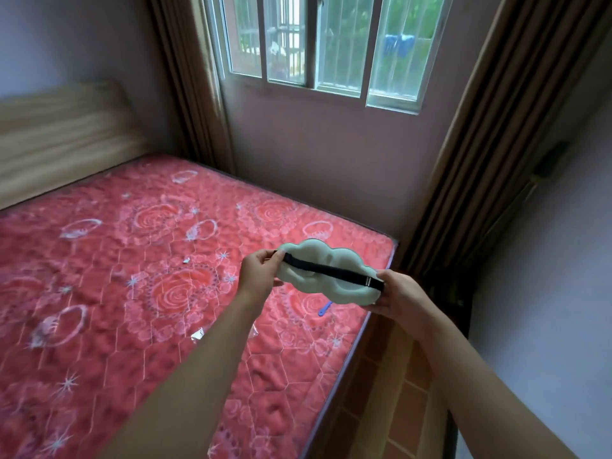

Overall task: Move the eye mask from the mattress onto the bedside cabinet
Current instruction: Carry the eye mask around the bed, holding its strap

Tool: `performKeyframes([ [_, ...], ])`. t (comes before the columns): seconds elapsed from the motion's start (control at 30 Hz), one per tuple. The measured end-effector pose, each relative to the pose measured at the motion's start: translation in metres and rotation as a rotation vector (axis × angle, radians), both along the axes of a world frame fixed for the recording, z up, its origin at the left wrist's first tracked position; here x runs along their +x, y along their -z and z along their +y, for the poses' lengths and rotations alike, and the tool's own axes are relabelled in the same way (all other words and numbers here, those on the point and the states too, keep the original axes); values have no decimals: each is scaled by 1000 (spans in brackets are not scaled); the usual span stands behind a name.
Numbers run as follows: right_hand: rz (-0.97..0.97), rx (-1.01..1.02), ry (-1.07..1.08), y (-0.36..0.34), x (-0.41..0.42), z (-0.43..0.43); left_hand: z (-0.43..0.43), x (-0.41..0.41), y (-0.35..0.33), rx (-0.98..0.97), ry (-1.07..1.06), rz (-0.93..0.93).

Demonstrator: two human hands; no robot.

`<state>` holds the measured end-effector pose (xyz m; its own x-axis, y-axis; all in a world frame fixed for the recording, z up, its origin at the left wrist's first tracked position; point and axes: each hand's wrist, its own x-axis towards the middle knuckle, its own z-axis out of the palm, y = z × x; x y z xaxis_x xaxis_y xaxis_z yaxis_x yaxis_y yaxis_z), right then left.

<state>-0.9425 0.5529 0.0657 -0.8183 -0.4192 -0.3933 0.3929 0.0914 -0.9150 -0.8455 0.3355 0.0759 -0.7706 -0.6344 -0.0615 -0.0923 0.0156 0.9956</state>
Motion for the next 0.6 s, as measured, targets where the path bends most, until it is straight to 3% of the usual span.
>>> performKeyframes([
  [0.33,105,-18,-11,-25,3,-17,5,5,-14,23,38,31],
  [0.6,-84,-327,-153,-33,14,-18,11,10,-21,140,71,47],
])
